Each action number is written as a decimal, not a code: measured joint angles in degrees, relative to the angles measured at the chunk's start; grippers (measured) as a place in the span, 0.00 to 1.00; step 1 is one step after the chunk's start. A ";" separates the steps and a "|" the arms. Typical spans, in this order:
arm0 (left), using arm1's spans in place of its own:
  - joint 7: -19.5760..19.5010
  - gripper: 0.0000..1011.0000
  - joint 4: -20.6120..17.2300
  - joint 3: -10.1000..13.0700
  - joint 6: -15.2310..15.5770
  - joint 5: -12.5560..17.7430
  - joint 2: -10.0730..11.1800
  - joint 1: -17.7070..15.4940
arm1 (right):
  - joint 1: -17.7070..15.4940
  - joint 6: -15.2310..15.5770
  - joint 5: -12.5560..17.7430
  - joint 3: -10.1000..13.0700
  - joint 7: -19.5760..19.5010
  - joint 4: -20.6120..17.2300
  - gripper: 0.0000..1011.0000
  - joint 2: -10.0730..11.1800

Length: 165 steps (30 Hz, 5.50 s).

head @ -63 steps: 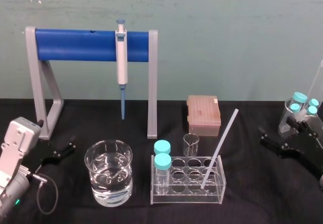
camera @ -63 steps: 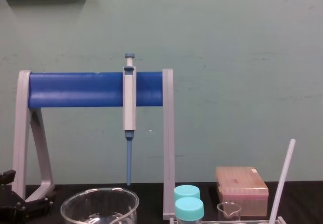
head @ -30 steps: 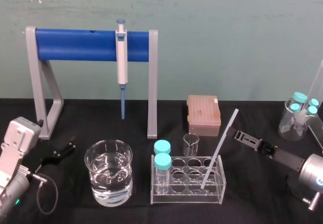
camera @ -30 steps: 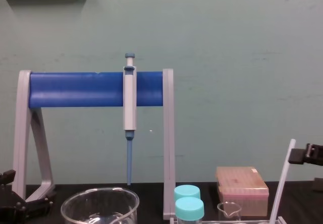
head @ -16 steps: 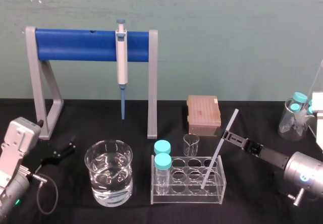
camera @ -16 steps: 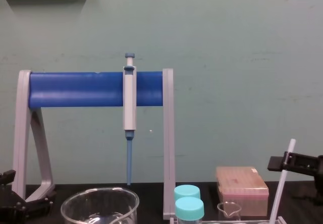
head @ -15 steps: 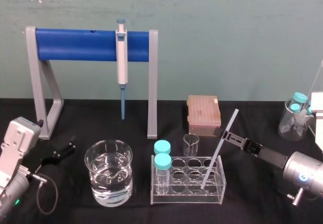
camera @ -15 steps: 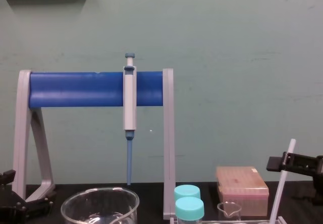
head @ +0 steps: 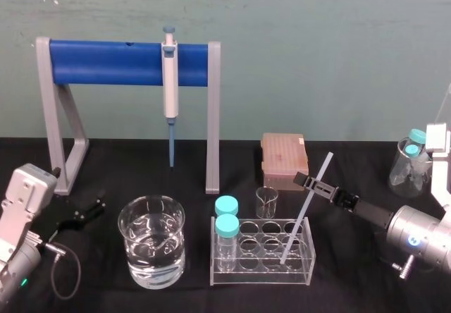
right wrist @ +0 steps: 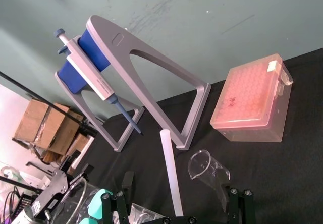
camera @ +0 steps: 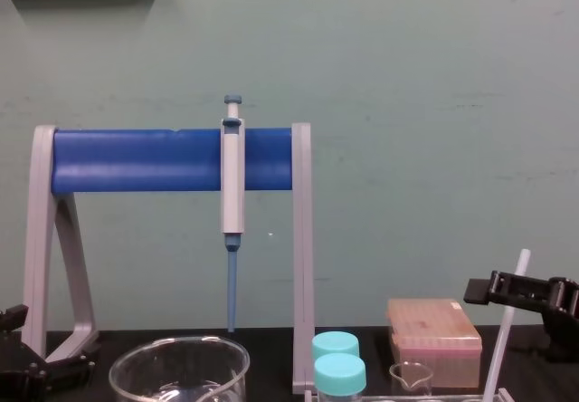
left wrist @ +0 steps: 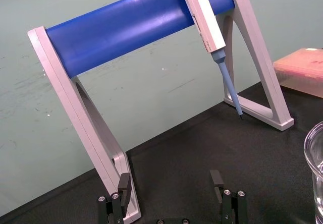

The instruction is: Pick up the stirring rod with one hand, then place it down.

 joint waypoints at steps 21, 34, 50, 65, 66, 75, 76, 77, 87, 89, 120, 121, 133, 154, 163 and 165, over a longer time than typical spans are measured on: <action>0.00 0.99 0.00 0.00 0.00 0.00 0.00 0.00 | 1.53 -2.47 1.60 -2.40 -0.67 0.16 0.54 1.36; 0.00 0.99 0.00 0.00 0.00 0.00 0.00 0.00 | 1.90 -3.35 2.92 -4.04 -0.38 -0.15 0.14 2.63; 0.00 0.99 0.00 0.00 0.00 0.00 0.00 0.00 | 2.94 -6.46 0.21 -7.25 0.07 -3.56 0.07 5.72; 0.00 0.99 0.00 0.00 0.00 0.00 0.00 0.00 | 6.54 -9.08 -12.88 -10.70 3.01 -10.77 0.07 11.08; 0.00 0.99 0.00 0.00 0.00 0.00 0.00 0.00 | 6.75 -9.16 -13.53 -10.79 3.31 -11.16 0.07 11.37; 0.00 0.99 0.00 0.00 0.00 0.00 0.00 0.00 | 8.73 -10.24 -18.54 -9.96 5.77 -14.18 0.07 13.68; 0.00 0.99 0.00 0.00 0.00 0.00 0.00 0.00 | 8.79 -10.33 -18.70 -9.71 5.89 -14.38 0.07 13.81; 0.00 0.99 0.00 0.00 0.00 0.00 0.00 0.00 | 8.85 -10.45 -18.79 -9.38 5.95 -14.60 0.07 13.92; 0.00 0.99 0.00 0.00 0.00 0.00 0.00 0.00 | 8.11 -11.41 -18.92 -4.91 6.15 -17.68 0.07 15.49; 0.00 0.99 0.00 0.00 0.00 0.00 0.00 0.00 | 8.12 -11.43 -18.91 -4.92 6.17 -17.68 0.07 15.47; 0.00 0.99 0.00 0.00 0.00 0.00 0.00 0.00 | 8.30 -11.37 -18.99 -5.45 6.15 -17.23 0.07 15.32; 0.00 0.99 0.00 0.00 0.00 0.00 0.00 0.00 | 8.30 -11.37 -18.99 -5.46 6.15 -17.23 0.07 15.32; 0.00 0.99 0.00 0.00 0.00 0.00 -0.01 0.00 | 8.30 -11.34 -18.99 -5.48 6.15 -17.21 0.07 15.32; 0.00 0.99 0.00 0.00 0.00 0.00 0.00 0.00 | 8.30 -11.34 -18.98 -5.48 6.15 -17.22 0.07 15.32; 0.00 0.99 0.00 0.00 0.00 0.00 0.00 0.00 | 8.30 -11.35 -18.98 -5.48 6.15 -17.22 0.07 15.32; 0.00 0.99 0.00 0.00 0.00 0.00 0.00 0.00 | 8.30 -11.35 -18.98 -5.48 6.15 -17.22 0.07 15.32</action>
